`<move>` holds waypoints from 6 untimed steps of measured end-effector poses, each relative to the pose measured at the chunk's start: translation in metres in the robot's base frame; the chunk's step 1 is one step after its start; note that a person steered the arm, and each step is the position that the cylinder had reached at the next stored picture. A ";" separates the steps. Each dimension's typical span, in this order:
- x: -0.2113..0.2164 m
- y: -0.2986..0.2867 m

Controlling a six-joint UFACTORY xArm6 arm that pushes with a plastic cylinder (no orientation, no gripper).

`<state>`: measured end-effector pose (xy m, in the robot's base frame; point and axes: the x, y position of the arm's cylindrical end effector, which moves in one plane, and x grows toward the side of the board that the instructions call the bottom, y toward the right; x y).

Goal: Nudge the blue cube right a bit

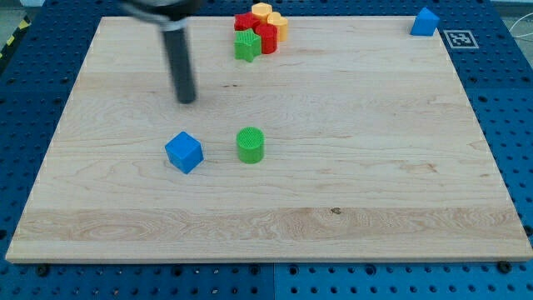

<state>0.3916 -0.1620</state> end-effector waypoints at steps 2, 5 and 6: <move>0.078 -0.028; 0.105 0.005; 0.098 0.017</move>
